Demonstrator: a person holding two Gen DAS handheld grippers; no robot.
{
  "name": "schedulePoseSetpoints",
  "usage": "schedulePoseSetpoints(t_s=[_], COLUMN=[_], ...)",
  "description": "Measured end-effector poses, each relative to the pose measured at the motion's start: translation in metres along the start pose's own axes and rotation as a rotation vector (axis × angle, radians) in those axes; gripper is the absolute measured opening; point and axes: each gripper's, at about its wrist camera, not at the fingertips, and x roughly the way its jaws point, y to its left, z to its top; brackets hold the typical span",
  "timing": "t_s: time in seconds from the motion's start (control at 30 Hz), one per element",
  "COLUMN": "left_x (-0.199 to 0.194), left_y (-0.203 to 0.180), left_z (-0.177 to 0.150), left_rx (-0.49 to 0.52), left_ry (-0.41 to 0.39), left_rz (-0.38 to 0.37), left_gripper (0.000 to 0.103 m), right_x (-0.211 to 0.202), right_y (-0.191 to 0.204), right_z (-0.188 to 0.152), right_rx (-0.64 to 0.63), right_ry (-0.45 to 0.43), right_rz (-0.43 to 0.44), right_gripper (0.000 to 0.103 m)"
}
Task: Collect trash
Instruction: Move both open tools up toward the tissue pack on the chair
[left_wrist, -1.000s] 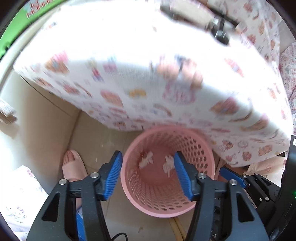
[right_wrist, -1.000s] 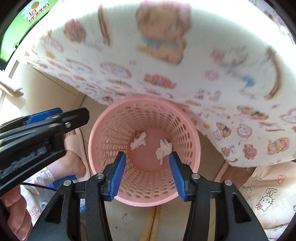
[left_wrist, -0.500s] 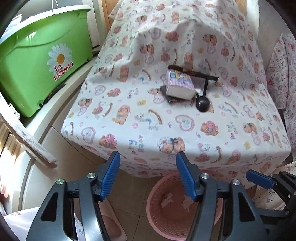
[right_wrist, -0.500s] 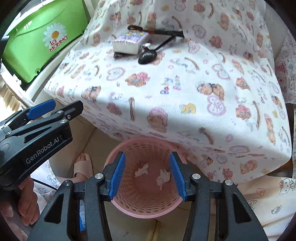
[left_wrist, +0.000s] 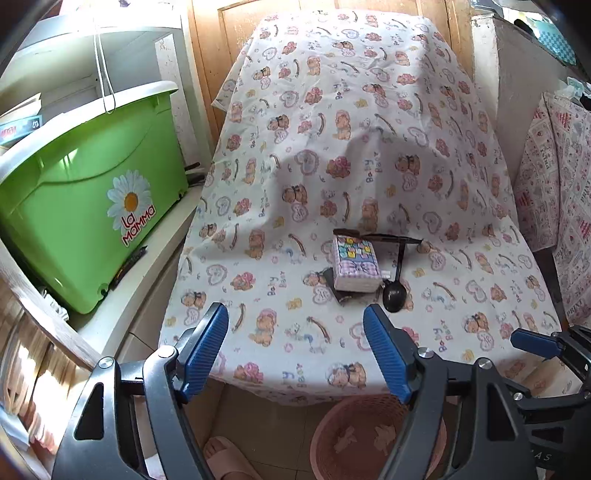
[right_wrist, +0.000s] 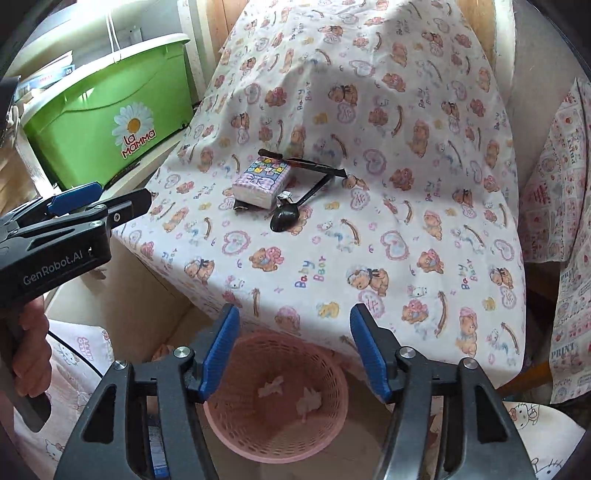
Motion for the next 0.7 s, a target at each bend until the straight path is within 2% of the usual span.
schedulePoseSetpoints(t_s=[0.1, 0.17, 0.3, 0.4, 0.5, 0.6, 0.7], left_x=[0.000, 0.002, 0.017, 0.028, 0.040, 0.057, 0.067], left_y=[0.000, 0.002, 0.004, 0.004, 0.003, 0.003, 0.002], left_z=[0.020, 0.033, 0.052, 0.055, 0.045, 0.032, 0.029], left_rx=[0.014, 0.009, -0.039, -0.058, -0.064, -0.083, -0.113], left_ry=[-0.038, -0.053, -0.043, -0.038, -0.031, 0.020, 0.054], left_rz=[0.006, -0.008, -0.023, -0.019, 0.001, 0.022, -0.003], left_gripper=[0.077, 0.078, 0.078, 0.078, 0.078, 0.078, 0.078], right_x=[-0.001, -0.005, -0.006, 0.000, 0.009, 0.022, 0.031], right_y=[-0.010, -0.015, -0.028, -0.039, -0.047, -0.055, -0.059], right_z=[0.021, 0.037, 0.068, 0.084, 0.086, 0.077, 0.071], right_rx=[0.020, 0.003, -0.016, -0.001, 0.021, 0.049, 0.068], right_ry=[-0.020, -0.057, -0.120, -0.141, -0.153, -0.143, -0.133], right_rz=[0.002, -0.032, -0.094, -0.100, -0.099, -0.095, -0.107], right_gripper=[0.065, 0.065, 0.065, 0.065, 0.065, 0.065, 0.065])
